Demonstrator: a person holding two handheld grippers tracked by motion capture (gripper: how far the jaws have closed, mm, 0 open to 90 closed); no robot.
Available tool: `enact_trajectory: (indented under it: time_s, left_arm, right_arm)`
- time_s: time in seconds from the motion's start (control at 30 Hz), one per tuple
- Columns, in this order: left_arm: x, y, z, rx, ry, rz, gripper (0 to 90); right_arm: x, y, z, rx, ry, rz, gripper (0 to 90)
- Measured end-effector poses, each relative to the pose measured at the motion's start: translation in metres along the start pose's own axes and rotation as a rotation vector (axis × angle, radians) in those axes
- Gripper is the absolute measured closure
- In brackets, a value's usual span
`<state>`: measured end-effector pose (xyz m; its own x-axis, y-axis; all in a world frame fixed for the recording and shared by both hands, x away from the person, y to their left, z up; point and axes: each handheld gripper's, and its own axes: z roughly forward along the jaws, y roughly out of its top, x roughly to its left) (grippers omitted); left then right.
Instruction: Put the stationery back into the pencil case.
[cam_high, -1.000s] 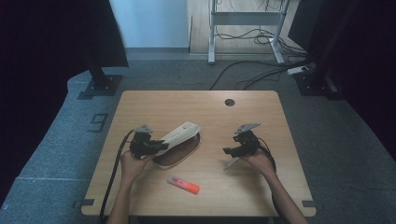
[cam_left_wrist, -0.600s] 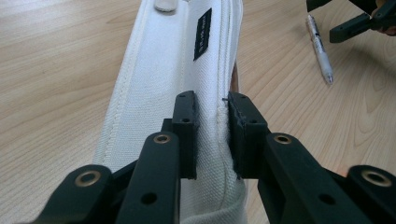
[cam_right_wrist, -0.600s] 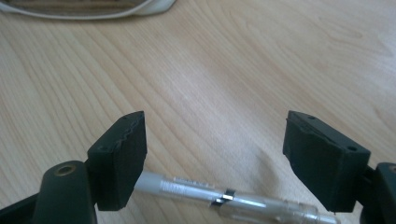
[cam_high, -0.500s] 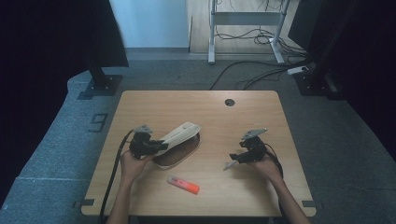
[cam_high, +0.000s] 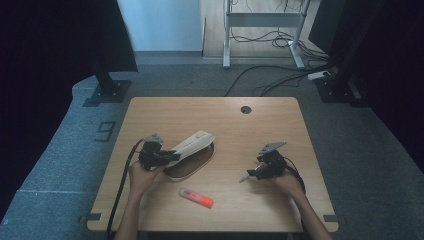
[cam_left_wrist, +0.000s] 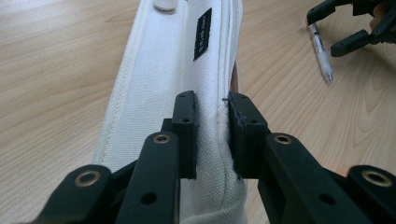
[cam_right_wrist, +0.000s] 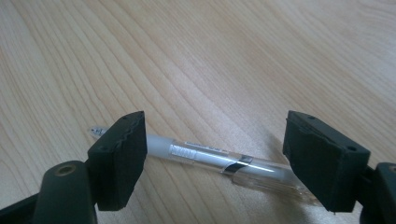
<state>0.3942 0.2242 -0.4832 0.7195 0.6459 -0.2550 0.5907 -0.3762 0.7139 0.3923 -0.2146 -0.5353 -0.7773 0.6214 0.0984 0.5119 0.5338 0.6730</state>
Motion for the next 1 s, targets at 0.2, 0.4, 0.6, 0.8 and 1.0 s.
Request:
enact_trajectory:
  time_s: [0.2,0.4,0.6,0.8,1.0]
  left_arm:
    - [0.001,0.0,0.0,0.001,-0.004,-0.001,74.2]
    - [0.001,0.0,0.0,0.002,-0.008,-0.003,74.0]
    - [0.001,0.0,0.0,0.002,-0.009,-0.002,73.9]
    - [0.001,0.0,0.0,0.003,-0.01,-0.001,73.8]
    - [0.001,0.0,0.0,0.002,-0.01,-0.002,73.8]
  right_arm:
    - [-0.002,-0.002,0.005,0.006,0.037,0.007,29.9]
    - [0.001,-0.002,0.003,0.012,0.071,-0.011,42.7]
    - [0.004,-0.003,0.002,0.02,0.083,-0.052,51.3]
    - [0.008,-0.001,0.002,0.043,0.098,-0.073,61.8]
    - [0.01,-0.001,0.003,0.043,0.132,-0.06,70.5]
